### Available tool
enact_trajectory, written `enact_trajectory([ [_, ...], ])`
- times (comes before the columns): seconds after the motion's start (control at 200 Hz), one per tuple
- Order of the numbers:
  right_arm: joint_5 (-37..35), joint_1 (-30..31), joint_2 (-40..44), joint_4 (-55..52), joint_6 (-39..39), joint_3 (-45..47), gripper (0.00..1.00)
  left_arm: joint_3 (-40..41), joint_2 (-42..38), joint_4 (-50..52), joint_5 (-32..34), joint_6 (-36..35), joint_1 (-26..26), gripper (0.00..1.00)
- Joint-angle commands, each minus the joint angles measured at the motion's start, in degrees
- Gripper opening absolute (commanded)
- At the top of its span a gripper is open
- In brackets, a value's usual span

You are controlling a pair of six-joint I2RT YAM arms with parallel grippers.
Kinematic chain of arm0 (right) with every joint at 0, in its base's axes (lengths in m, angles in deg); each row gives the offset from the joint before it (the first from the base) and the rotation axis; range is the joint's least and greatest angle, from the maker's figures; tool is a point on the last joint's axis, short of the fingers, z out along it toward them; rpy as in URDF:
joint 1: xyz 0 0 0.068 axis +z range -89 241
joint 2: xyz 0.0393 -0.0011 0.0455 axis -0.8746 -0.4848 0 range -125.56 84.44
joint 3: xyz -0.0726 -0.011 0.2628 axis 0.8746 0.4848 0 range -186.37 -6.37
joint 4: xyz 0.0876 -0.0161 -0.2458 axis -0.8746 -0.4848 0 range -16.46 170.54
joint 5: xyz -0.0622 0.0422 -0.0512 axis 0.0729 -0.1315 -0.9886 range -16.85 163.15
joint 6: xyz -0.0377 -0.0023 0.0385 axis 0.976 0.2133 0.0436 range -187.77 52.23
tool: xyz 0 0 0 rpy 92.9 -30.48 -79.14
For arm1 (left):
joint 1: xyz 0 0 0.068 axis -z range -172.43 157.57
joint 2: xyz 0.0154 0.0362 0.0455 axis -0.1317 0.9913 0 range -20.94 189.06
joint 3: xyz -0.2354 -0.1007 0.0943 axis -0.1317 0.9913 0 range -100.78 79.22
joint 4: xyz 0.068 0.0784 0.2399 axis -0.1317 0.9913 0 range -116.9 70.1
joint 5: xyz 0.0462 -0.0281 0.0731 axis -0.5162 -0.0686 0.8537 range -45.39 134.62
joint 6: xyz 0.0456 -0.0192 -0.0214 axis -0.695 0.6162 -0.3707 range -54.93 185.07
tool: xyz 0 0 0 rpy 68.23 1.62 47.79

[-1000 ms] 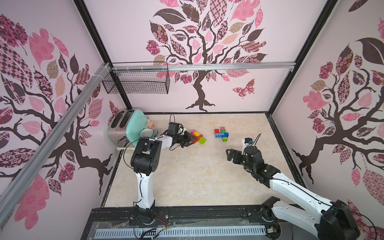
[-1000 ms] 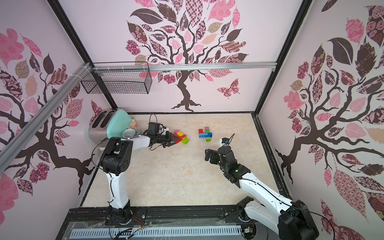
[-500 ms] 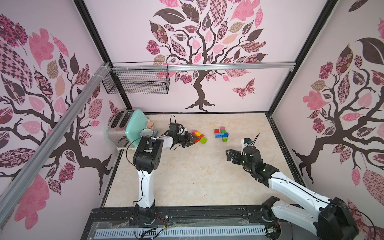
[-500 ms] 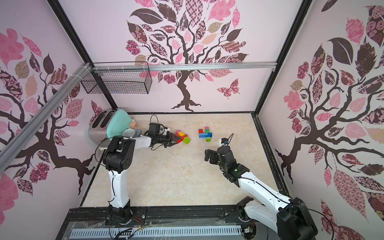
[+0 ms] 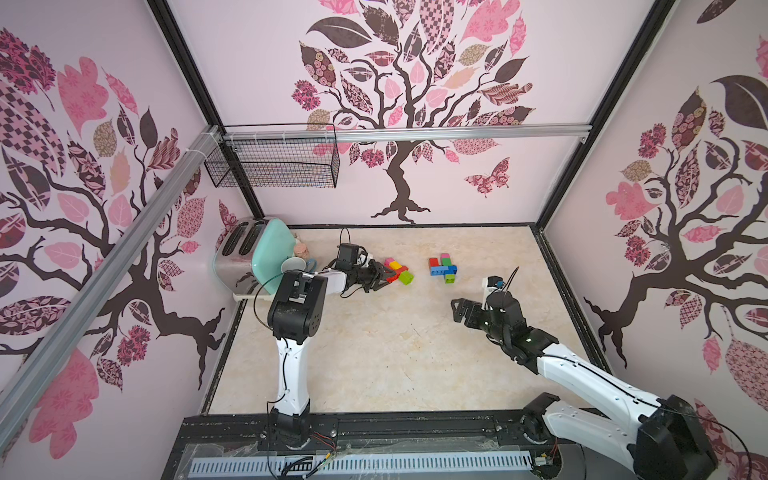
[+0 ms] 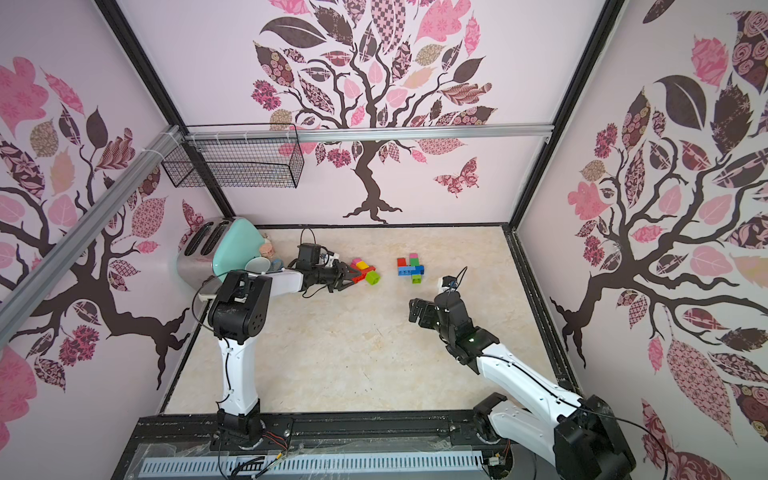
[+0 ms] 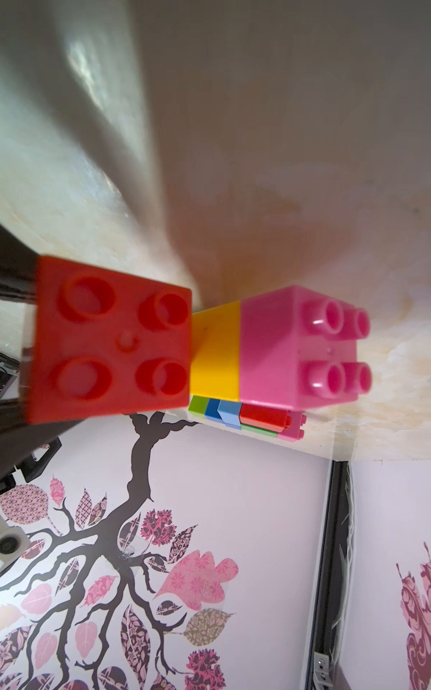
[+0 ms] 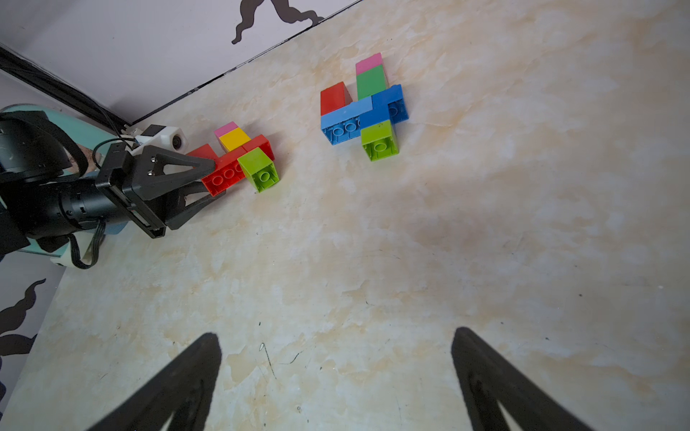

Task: Assemble the number 4 with lego
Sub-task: Place the lego brick at the center of the board.

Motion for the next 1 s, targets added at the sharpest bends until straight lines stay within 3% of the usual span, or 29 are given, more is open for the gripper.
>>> enact_trajectory([
  [0.0,-0.2,-0.2,1.24,-1.74,-0.38,-2.23,0.99,-2.19,1.16,0.42,1.48,-0.8,-0.64,0.42],
  [0.485,-0.49,-0.25,0.89,-2.46,0.27,-2.42,0.99,-2.65,2.86,0.4,1.99,-0.89,-1.24,0.45],
  [0.995,-1.52,-0.23,2.26,-4.38,0.93,-2.67,0.99,-5.82,5.41,3.16,4.59,-2.45,-2.11,0.56],
])
